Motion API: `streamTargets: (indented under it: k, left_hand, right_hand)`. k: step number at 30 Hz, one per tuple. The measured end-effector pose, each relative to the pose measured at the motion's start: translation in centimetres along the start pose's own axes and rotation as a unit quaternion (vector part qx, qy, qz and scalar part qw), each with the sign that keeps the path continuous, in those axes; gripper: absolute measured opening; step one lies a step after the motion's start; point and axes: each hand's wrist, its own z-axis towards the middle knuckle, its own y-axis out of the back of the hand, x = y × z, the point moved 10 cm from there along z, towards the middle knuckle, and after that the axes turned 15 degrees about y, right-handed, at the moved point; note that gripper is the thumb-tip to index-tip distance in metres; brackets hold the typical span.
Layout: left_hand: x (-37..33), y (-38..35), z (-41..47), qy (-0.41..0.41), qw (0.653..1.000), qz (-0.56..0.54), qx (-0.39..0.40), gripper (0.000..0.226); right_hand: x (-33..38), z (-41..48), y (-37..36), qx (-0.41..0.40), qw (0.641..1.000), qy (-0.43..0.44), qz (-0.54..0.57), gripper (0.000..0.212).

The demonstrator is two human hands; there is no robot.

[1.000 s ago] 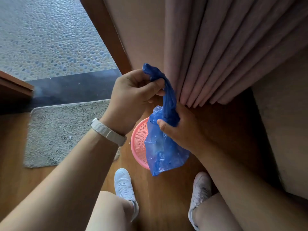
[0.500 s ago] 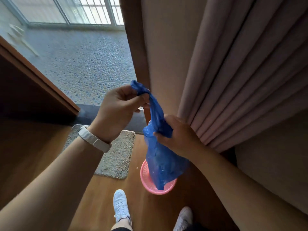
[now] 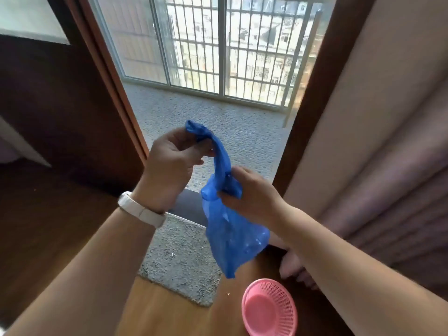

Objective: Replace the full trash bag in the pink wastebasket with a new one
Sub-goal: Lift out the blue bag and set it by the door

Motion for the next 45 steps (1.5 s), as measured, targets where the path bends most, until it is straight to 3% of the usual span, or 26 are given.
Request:
streamTargets:
  k: [5,17,24,36,45]
  left_hand:
    - [-2.4,11.3,1.0,-0.010,0.999,-0.003,-0.030,0.009]
    - [-6.8,30.9,-0.9,-0.058,0.983,0.023,-0.174,0.016]
    - [-5.9,37.9,1.3,-0.034,0.970,0.029,-0.237,0.022]
    - [-5.7,47.2,15.2,0.021,0.938,-0.006,-0.345,0.012]
    - [-6.6,56.3,16.8,0.011,0.902,-0.011,-0.432,0.015]
  right_hand:
    - [6.4,7.0,-4.8,-0.006,1.000,0.013,-0.016,0.043]
    - [18.7,19.8,-14.6,0.042,0.989,0.138,0.029,0.032]
    - [20.1,26.6,-21.0,0.071,0.977,0.181,0.084,0.039]
    - [17.2,44.6,-29.4,0.132,0.941,0.270,0.152,0.033]
    - [22.0,52.8,-36.3,0.179,0.905,0.354,0.155,0.034]
